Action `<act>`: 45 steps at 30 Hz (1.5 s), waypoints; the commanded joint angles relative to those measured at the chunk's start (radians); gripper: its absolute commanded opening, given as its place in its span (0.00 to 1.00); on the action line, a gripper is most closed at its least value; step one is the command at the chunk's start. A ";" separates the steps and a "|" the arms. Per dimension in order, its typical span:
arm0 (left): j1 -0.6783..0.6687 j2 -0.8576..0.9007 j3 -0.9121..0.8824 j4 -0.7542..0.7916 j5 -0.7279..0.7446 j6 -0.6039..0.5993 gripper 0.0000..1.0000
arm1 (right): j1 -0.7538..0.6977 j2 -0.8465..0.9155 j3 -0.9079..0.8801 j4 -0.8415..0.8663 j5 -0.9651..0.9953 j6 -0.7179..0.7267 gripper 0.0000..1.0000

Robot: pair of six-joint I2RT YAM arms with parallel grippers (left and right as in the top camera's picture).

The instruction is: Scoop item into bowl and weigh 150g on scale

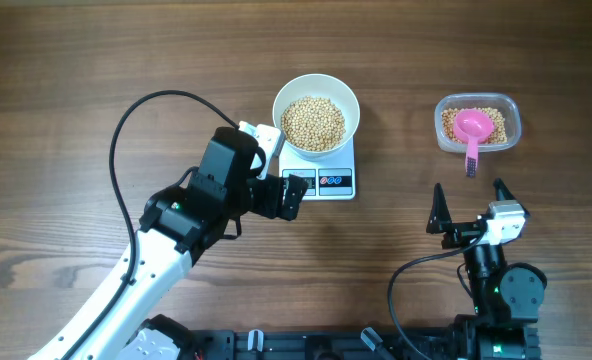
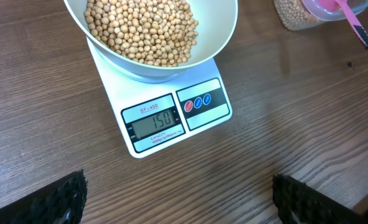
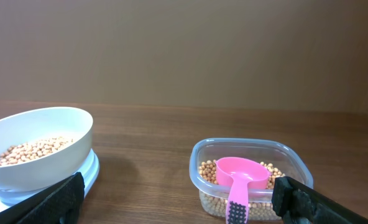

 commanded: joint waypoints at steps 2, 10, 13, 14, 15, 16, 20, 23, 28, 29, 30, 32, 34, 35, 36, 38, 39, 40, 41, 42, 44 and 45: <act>-0.004 -0.014 -0.001 0.000 -0.011 0.019 1.00 | 0.004 -0.014 -0.003 0.002 0.014 -0.015 0.99; -0.004 -0.159 -0.114 0.018 -0.060 0.019 1.00 | 0.004 -0.014 -0.003 0.002 0.014 -0.015 1.00; 0.007 -0.276 -0.199 0.073 -0.127 0.019 1.00 | 0.004 -0.014 -0.003 0.002 0.014 -0.015 1.00; 0.016 -0.309 -0.228 0.097 -0.148 0.019 1.00 | 0.004 -0.014 -0.003 0.002 0.014 -0.015 1.00; 0.032 -0.349 -0.265 0.130 -0.161 0.019 1.00 | 0.004 -0.014 -0.003 0.002 0.014 -0.015 1.00; 0.058 -0.396 -0.308 0.167 -0.163 0.019 1.00 | 0.004 -0.014 -0.003 0.002 0.014 -0.015 1.00; 0.168 -0.546 -0.454 0.314 -0.159 0.019 1.00 | 0.004 -0.014 -0.003 0.002 0.014 -0.015 1.00; 0.252 -0.665 -0.554 0.393 -0.158 0.019 1.00 | 0.004 -0.014 -0.003 0.002 0.014 -0.015 1.00; 0.330 -0.898 -0.688 0.393 -0.158 0.020 1.00 | 0.004 -0.014 -0.003 0.002 0.014 -0.015 1.00; 0.338 -0.929 -0.703 0.394 -0.158 0.020 1.00 | 0.004 -0.014 -0.003 0.002 0.014 -0.015 1.00; 0.349 -0.963 -0.719 0.394 -0.158 0.020 1.00 | 0.004 -0.014 -0.003 0.002 0.014 -0.015 1.00; 0.364 -1.006 -0.737 0.394 -0.158 0.020 1.00 | 0.004 -0.014 -0.003 0.002 0.014 -0.015 1.00; 0.380 -1.046 -0.753 0.397 -0.158 0.020 1.00 | 0.004 -0.014 -0.003 0.002 0.014 -0.015 1.00; 0.388 -1.064 -0.760 0.397 -0.158 0.020 1.00 | 0.004 -0.014 -0.003 0.002 0.014 -0.015 0.99; 0.394 -1.076 -0.763 0.397 -0.154 0.020 1.00 | 0.004 -0.014 -0.003 0.002 0.014 -0.015 1.00; 0.404 -1.102 -0.768 0.397 -0.150 0.020 1.00 | 0.004 -0.014 -0.003 0.002 0.014 -0.015 1.00; 0.407 -1.114 -0.768 0.397 -0.151 0.020 1.00 | 0.004 -0.014 -0.003 0.002 0.014 -0.015 0.99; 0.415 -1.130 -0.768 0.397 -0.151 0.020 1.00 | 0.004 -0.014 -0.003 0.002 0.014 -0.015 1.00; 0.421 -1.138 -0.768 0.397 -0.151 0.020 1.00 | 0.004 -0.014 -0.003 0.002 0.014 -0.015 1.00; 0.428 -1.146 -0.769 0.397 -0.151 0.020 1.00 | 0.004 -0.014 -0.003 0.002 0.014 -0.015 1.00; 0.440 -1.163 -0.776 0.397 -0.151 0.020 1.00 | 0.004 -0.014 -0.003 0.002 0.014 -0.015 1.00; 0.444 -1.176 -0.784 0.401 -0.150 0.020 1.00 | 0.004 -0.014 -0.003 0.002 0.014 -0.015 1.00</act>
